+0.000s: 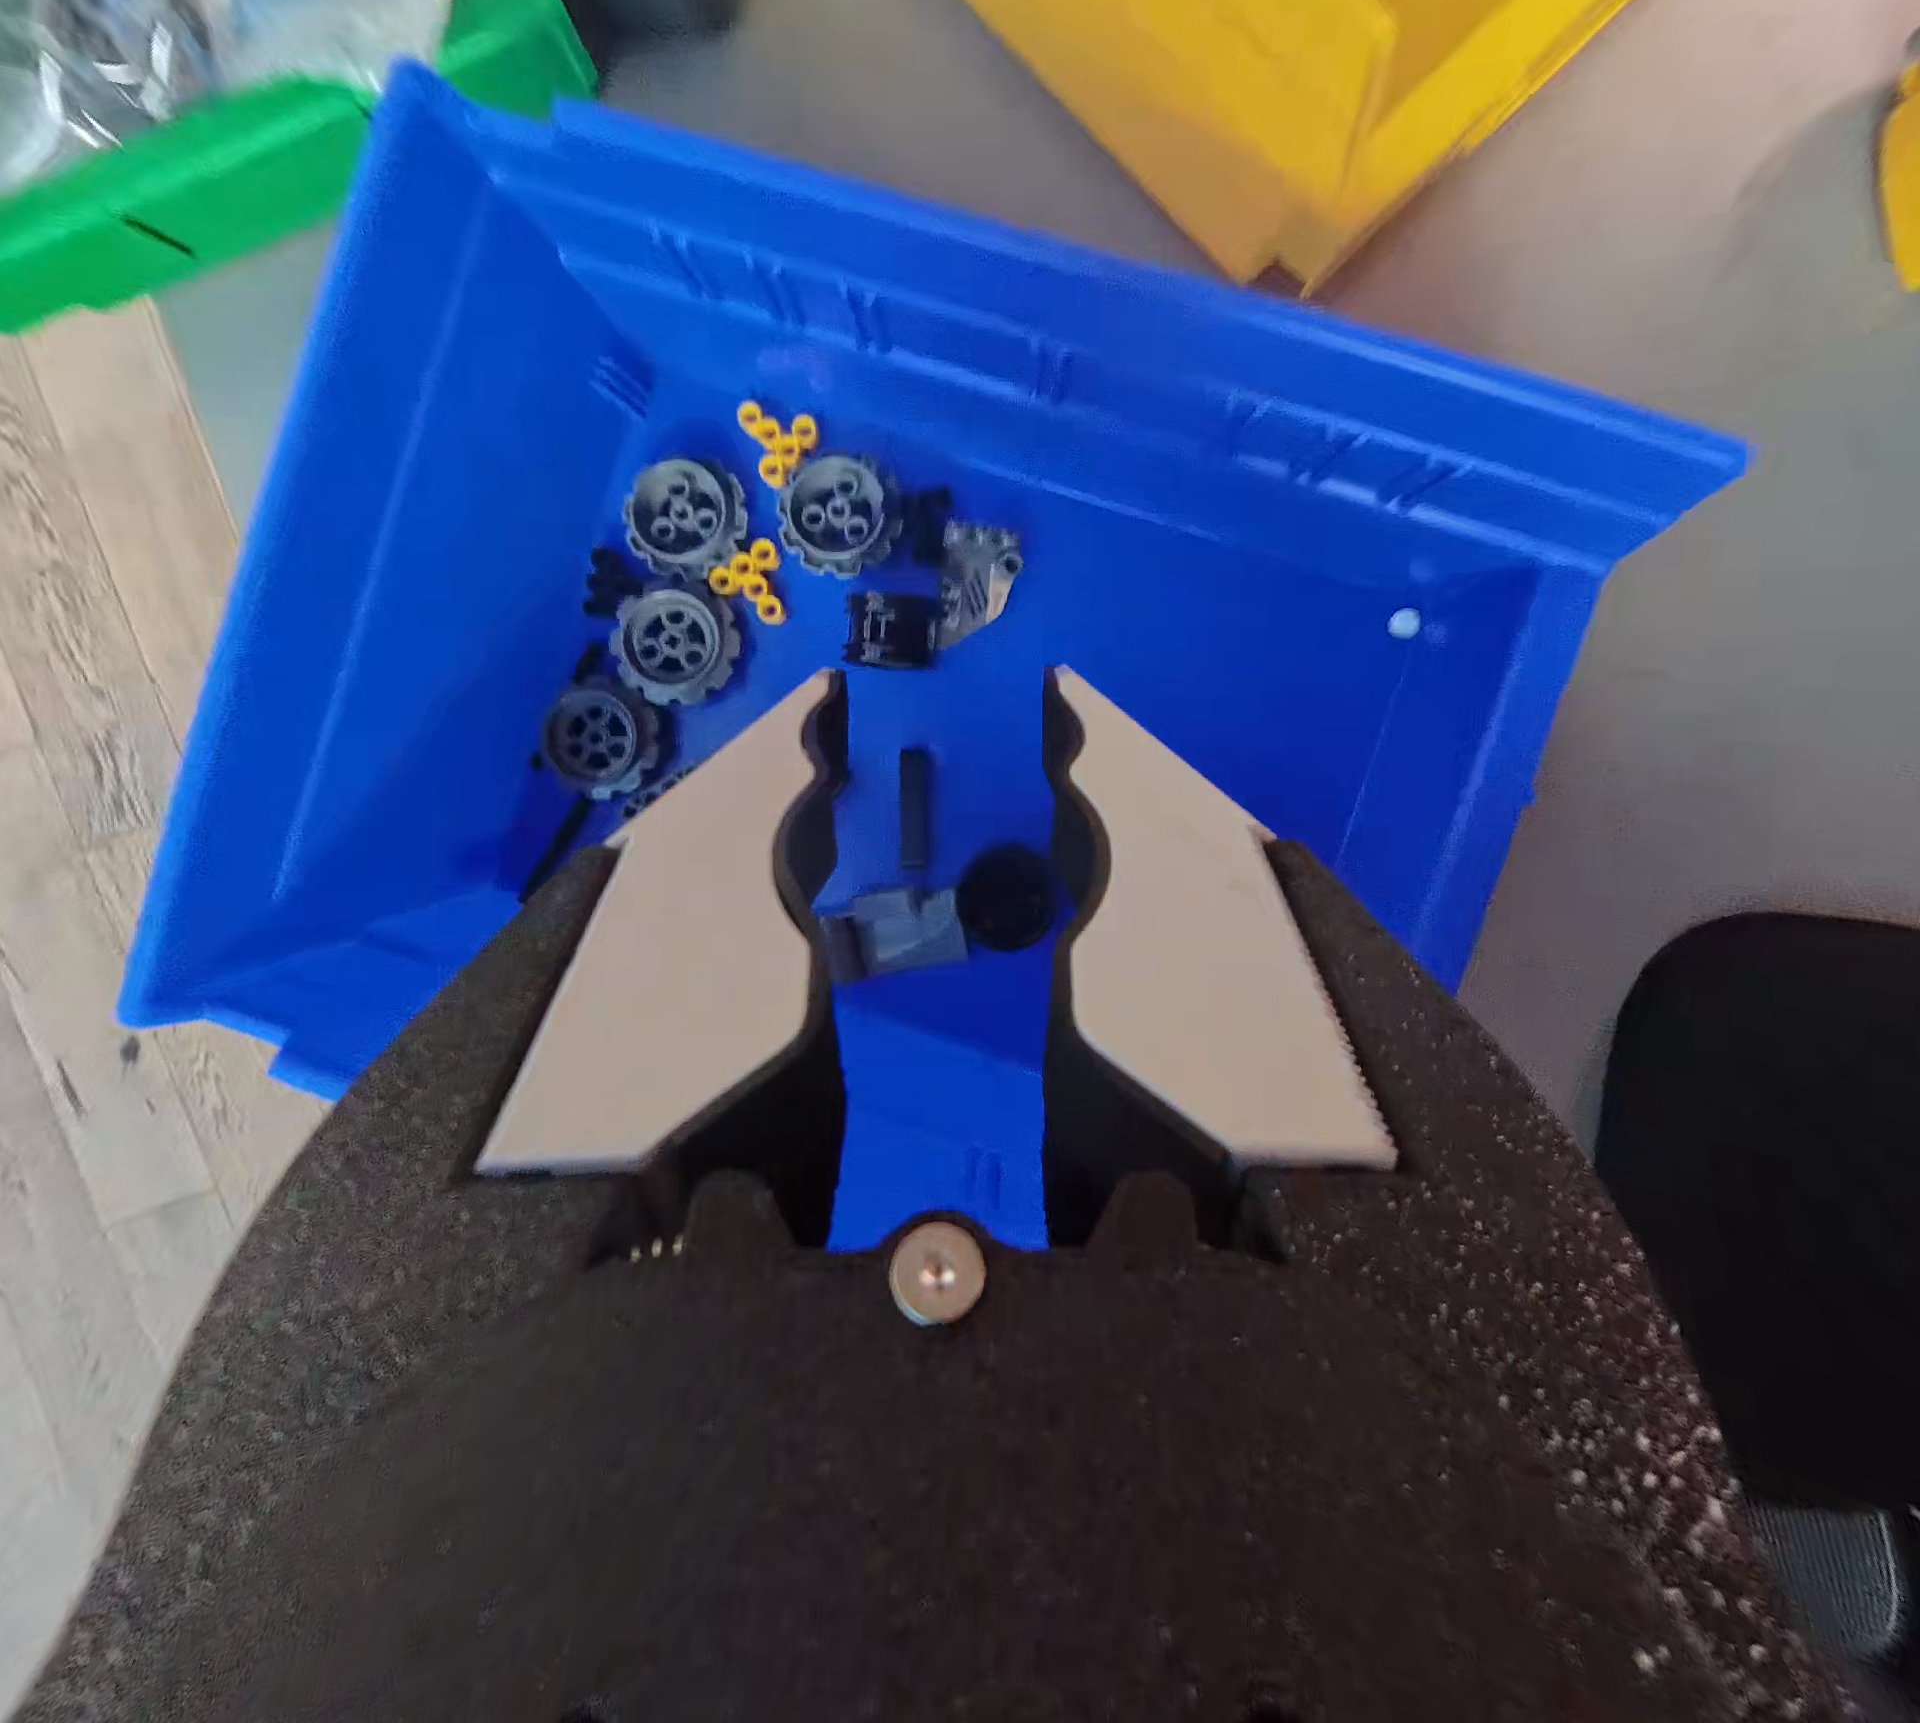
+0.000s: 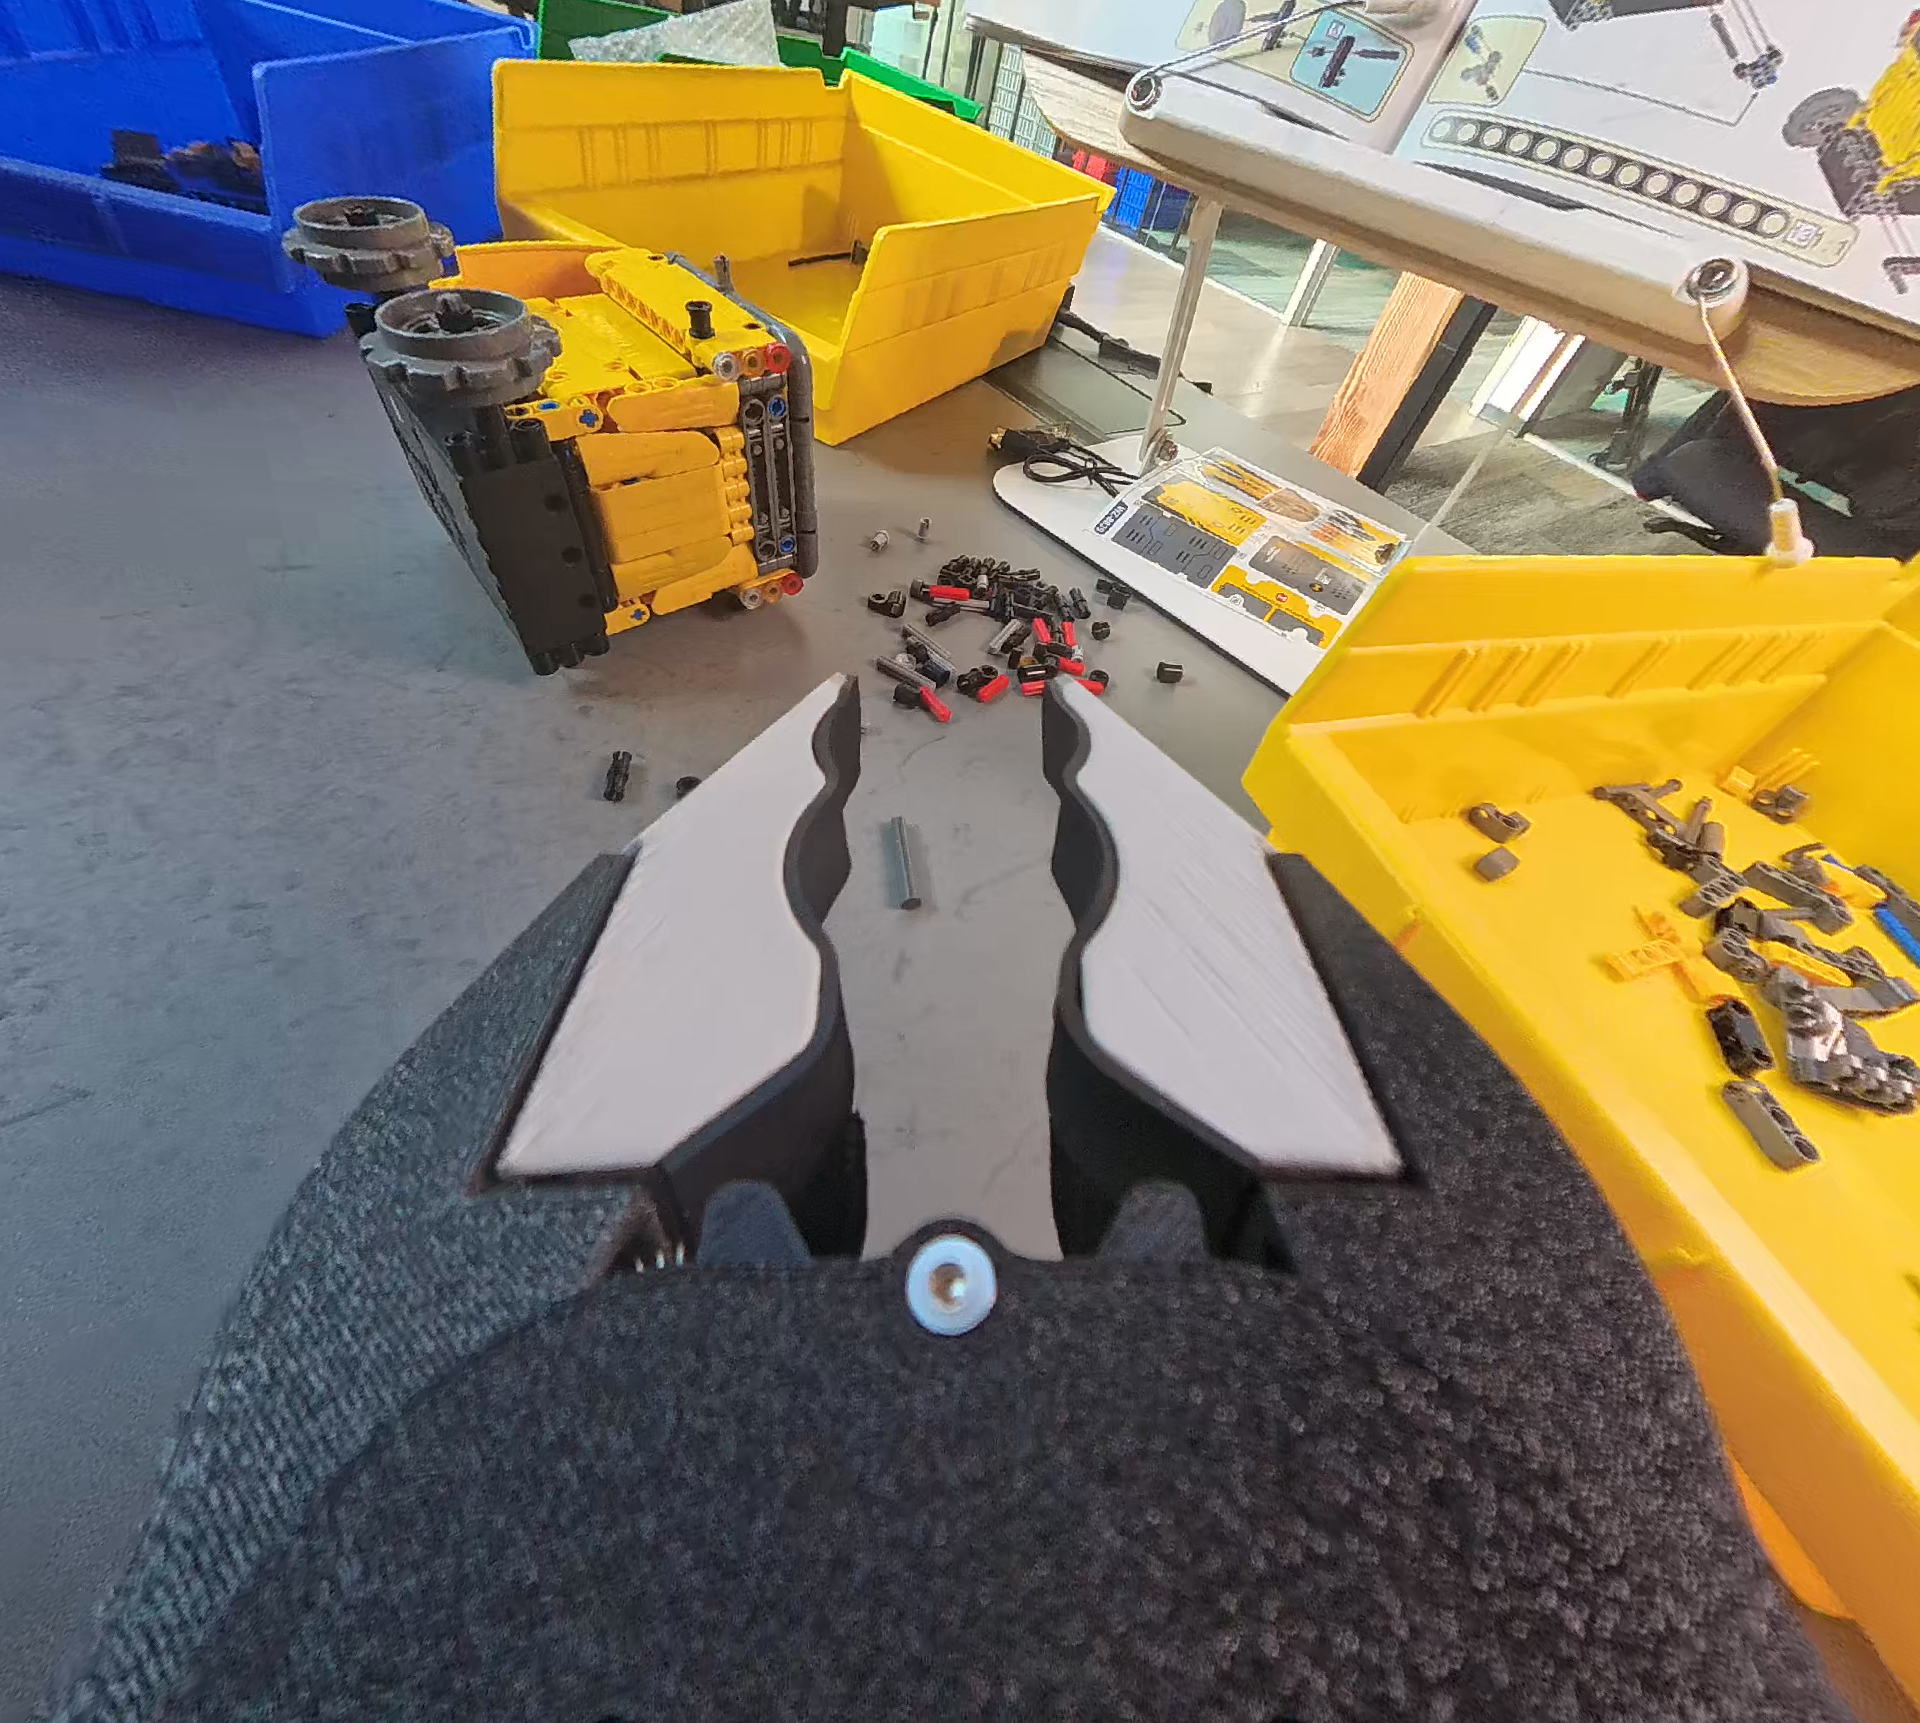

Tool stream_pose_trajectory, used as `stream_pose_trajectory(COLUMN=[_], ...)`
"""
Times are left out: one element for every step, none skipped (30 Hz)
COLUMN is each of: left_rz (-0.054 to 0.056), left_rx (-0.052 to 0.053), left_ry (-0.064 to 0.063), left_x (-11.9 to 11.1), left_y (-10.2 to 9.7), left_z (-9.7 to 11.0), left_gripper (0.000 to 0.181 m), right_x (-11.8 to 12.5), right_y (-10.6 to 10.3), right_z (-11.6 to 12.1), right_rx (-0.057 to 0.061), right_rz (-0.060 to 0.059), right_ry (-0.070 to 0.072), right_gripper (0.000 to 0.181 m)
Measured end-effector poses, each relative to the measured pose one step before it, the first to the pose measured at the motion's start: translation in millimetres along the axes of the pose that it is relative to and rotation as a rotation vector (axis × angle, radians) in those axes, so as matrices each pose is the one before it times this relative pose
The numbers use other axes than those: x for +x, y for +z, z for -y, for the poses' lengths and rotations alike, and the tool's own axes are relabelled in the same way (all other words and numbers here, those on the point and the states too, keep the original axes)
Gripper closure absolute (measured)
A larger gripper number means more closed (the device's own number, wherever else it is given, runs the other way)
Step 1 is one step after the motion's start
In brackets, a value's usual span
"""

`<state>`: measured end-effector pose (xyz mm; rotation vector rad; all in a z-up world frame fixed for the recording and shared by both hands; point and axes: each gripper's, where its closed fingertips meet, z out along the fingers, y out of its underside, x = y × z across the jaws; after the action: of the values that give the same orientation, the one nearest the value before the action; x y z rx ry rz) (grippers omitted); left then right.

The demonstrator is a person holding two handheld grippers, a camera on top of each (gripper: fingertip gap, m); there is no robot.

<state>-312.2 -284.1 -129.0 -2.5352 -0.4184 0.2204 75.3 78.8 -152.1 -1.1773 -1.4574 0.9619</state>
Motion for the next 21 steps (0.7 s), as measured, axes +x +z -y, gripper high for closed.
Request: stream_pose_trajectory(left_rz=[-0.013,0.0053,0.0072,0.0073,0.0015,-0.0092,-0.0104,0.0017,0.009,0.0044,-0.012,-0.0216,-0.0132,-0.0013,-0.0008,-0.0096,-0.0135,-0.0089,-0.0053,-0.0052,-0.0039], left_rx=[-0.0733,-0.0682,-0.0688,-0.0635,-0.0452,-0.0292,-0.0217,-0.0114,0.0042,0.02,0.0339,0.0429,0.0448,0.0401,0.0269,0.0059,-0.0121,-0.0202,-0.019,-0.0156,-0.0201], left_ry=[-0.0014,0.016,0.0237,0.0211,0.0175,0.0157,0.0147,0.0156,0.0167,0.0069,-0.0107,-0.0241,-0.0288,-0.0247,-0.0157,-0.0067,-0.0022,-0.002,-0.0016,-0.0002,0.0009], left_x=[-5.39,-5.84,-4.85,-4.46,-3.15,-0.88,-0.34,-1.98,-3.23,-3.21,-1.88,-1.41,-2.78,-4.18,-3.25,-1.08,0.23,-0.13,-0.23,0.16,0.53], left_y=[11.26,10.79,10.41,10.06,8.99,7.34,5.18,3.14,1.22,-0.41,-1.21,-1.27,-0.39,1.15,3.25,5.15,6.04,5.65,4.43,3.4,3.03], left_z=[-13.19,-11.33,-10.35,-8.46,-4.86,-1.8,-0.08,1.84,4.49,7.12,9.61,11.57,12.27,11.47,8.96,4.99,1.52,-0.2,-0.58,-0.7,-1.9], left_gripper=[0.146,0.147,0.148,0.148,0.148,0.148,0.148,0.148,0.147,0.147,0.147,0.147,0.147,0.146,0.144,0.142,0.14,0.14,0.14,0.14,0.14], right_x=[0.05,0.69,-0.16,-0.79,0.15,-0.43,-0.98,-0.36,-0.42,-1.11,-0.55,0.18,-0.1,-0.02,0.11,-0.44,-0.18,0.45,0.14,-0.12,0.3], right_y=[-0.38,-0.51,-0.32,0.16,0.39,0.49,0.75,0.63,0.61,0.9,1.01,0.79,0.48,0.32,-0.28,-0.37,-0.49,-0.59,-0.52,-0.38,-0.41], right_z=[-1.44,-0.9,-0.45,-1.02,-0.6,-0.52,-1.06,-1.06,-1.16,-1.77,-1.45,-0.4,0.06,-0.09,0.36,0.26,-0.55,-0.98,-1.21,-1.29,-0.55], right_rx=[-0.0065,-0.0015,0.0004,-0.004,-0.0018,-0.0006,-0.0041,-0.0024,-0.0009,-0.0053,-0.0085,-0.0033,-0.0004,-0.0014,0.0018,0.0016,-0.0024,-0.0043,-0.0061,-0.006,-0.0025], right_rz=[-0.0056,-0.0101,-0.0041,0.0009,-0.0045,-0.0004,0.0037,-0.0017,-0.0011,0.0038,0.0021,-0.0023,-0.0011,-0.0024,-0.0044,-0.0005,-0.0022,-0.0067,-0.0036,-0.0023,-0.004], right_ry=[-0.0203,-0.0199,-0.0165,-0.0103,-0.0067,-0.0071,-0.005,-0.0039,-0.0057,-0.0046,-0.0013,-0.0041,-0.0051,-0.0037,-0.0056,-0.0075,-0.009,-0.01,-0.0103,-0.0084,-0.0064], right_gripper=[0.147,0.147,0.149,0.149,0.149,0.15,0.15,0.15,0.15,0.151,0.151,0.151,0.151,0.151,0.151,0.151,0.151,0.151,0.151,0.151,0.151])
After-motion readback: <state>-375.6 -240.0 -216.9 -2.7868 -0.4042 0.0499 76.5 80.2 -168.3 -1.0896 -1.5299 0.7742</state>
